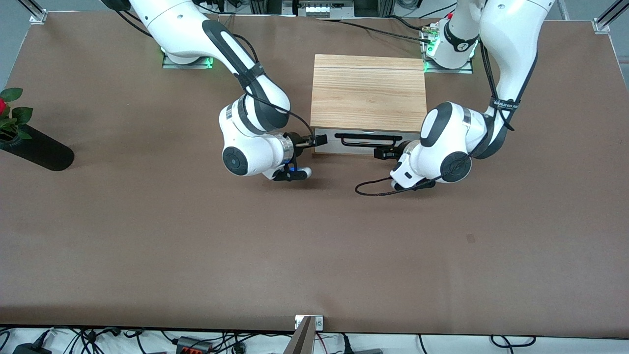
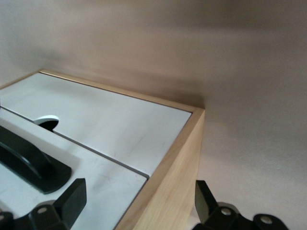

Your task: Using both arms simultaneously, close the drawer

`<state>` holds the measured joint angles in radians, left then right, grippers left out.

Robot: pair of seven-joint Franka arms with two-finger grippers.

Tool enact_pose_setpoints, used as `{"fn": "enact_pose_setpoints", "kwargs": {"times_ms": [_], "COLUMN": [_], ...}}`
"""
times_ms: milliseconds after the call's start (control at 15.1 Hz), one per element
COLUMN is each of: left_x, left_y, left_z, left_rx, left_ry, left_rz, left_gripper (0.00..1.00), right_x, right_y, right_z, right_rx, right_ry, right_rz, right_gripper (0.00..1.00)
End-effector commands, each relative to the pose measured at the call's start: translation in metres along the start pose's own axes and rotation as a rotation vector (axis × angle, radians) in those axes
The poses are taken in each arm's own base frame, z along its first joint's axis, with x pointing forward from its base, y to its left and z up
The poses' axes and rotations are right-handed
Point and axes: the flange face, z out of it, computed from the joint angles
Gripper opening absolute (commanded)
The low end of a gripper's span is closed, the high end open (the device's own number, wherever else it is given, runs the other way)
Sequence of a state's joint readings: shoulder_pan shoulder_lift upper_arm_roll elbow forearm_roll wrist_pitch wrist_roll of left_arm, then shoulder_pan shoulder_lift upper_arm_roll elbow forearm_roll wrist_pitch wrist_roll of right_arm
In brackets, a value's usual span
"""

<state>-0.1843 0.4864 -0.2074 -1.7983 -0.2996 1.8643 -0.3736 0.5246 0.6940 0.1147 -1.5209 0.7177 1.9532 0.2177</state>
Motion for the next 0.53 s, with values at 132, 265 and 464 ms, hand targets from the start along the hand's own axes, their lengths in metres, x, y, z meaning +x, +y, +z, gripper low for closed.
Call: {"fn": "enact_pose_setpoints", "kwargs": {"times_ms": [132, 265, 464], "left_x": [0.0, 0.007, 0.006], "left_y": [0.001, -0.01, -0.032], "left_z": [-0.087, -0.125, -0.175], "left_rx": [-0.041, 0.0, 0.099], "left_ry": [0.121, 0.206, 0.266], "left_rz": [0.029, 0.038, 0.053], "left_gripper": [1.0, 1.0, 1.0], "right_x": [0.02, 0.027, 0.034], "right_y": [-0.002, 0.008, 0.023], "right_z": [-0.055, -0.077, -0.112], "right_rx": [0.062, 0.051, -0.031], "right_ry": [0.065, 0.097, 0.154], "right_rz": [-0.018, -0.015, -0.021], "right_gripper": [1.0, 1.0, 1.0]}}
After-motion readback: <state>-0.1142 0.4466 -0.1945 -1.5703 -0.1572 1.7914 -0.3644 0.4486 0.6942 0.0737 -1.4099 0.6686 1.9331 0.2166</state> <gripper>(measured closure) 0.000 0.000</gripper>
